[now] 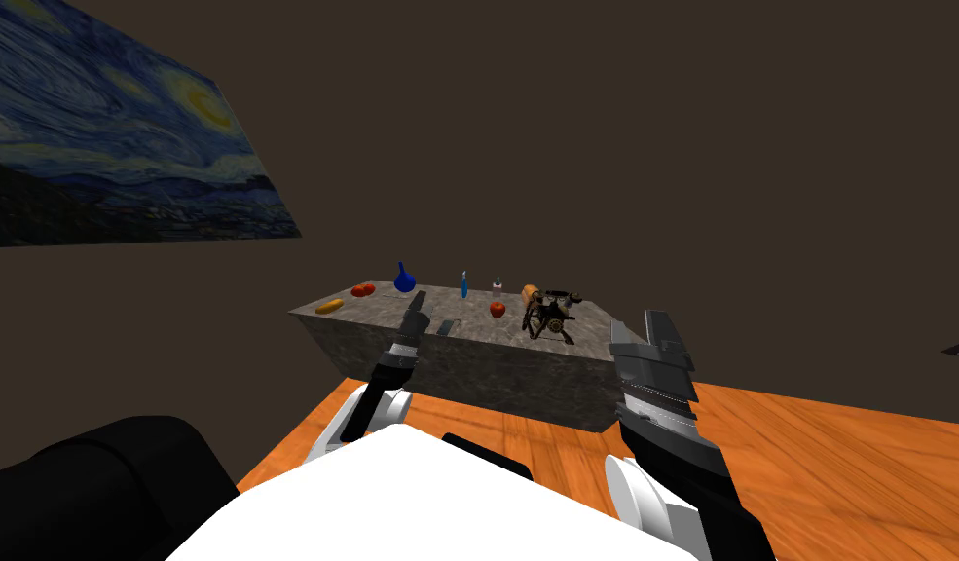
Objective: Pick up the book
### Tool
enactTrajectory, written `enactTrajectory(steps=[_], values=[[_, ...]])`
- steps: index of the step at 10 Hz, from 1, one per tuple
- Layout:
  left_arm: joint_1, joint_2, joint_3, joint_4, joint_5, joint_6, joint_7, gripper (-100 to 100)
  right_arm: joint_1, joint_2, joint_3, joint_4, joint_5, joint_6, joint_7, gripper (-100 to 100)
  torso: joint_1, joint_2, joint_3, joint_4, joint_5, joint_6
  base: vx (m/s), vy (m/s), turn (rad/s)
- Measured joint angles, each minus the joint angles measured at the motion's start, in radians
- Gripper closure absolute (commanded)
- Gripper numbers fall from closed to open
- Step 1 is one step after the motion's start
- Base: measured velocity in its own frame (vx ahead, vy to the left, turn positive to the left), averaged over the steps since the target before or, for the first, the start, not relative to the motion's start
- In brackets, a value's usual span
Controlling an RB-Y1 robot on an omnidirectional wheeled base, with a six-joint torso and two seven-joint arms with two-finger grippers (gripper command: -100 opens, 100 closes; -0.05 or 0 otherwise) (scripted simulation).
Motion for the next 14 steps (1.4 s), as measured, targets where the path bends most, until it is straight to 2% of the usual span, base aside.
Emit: enactTrajectory(steps=[3, 6, 11, 14], values=[[0.002, 0.051, -0.002, -0.002, 0.003, 0.049, 0.003, -100, 0.000, 0.000, 0.000, 0.000, 0.000, 0.000, 0.000, 0, 0.001, -0.001, -0.001, 0.000, 0.000, 0.000, 0.021, 0.016, -0.026], [-0.006, 0.075, -0.004, 0.005, 0.007, 0.125, 0.007, -100, 0.000, 0.000, 0.000, 0.000, 0.000, 0.000, 0.000, 0, 0.002, -0.002, -0.001, 0.000, 0.000, 0.000, 0.025, 0.027, -0.033], [0.001, 0.081, -0.021, 0.000, 0.011, 0.285, 0.011, -100, 0.000, 0.000, 0.000, 0.000, 0.000, 0.000, 0.000, 0, 0.002, -0.002, -0.001, 0.000, 0.000, 0.000, 0.028, 0.029, -0.040], [-0.009, 0.087, -0.017, 0.024, 0.019, 0.369, 0.020, -100, 0.000, 0.000, 0.000, 0.000, 0.000, 0.000, 0.000, 0, 0.002, -0.002, -0.001, -0.001, 0.001, 0.000, 0.027, 0.026, -0.030]])
